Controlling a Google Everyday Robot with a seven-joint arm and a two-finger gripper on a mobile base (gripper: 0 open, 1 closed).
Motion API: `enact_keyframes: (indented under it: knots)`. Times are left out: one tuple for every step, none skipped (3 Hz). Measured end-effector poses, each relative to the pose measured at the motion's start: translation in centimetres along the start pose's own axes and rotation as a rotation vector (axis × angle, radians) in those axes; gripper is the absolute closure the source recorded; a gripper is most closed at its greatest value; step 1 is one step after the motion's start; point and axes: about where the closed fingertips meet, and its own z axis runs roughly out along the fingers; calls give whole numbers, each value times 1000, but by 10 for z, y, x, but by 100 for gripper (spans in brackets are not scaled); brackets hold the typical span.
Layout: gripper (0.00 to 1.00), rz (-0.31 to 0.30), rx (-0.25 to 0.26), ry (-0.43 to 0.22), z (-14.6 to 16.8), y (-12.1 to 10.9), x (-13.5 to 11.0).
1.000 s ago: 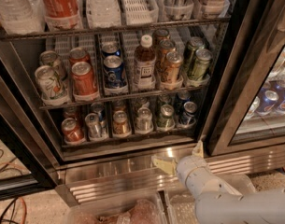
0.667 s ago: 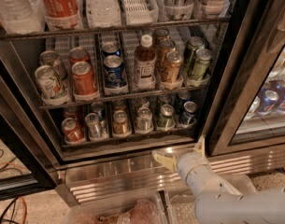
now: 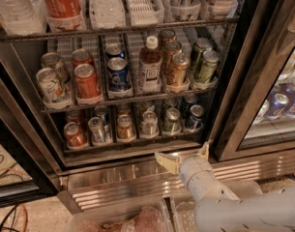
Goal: Pick green can from bottom shelf of fridge
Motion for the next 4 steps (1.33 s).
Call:
enact_keyframes:
  knots:
    - [0,94,71,-77,11,-1,0]
    - [0,154,126,-178,22,-3,-4]
    - [0,155,154,-224,20,-10,-14]
    - [0,162,154,-231,28,-9,-16]
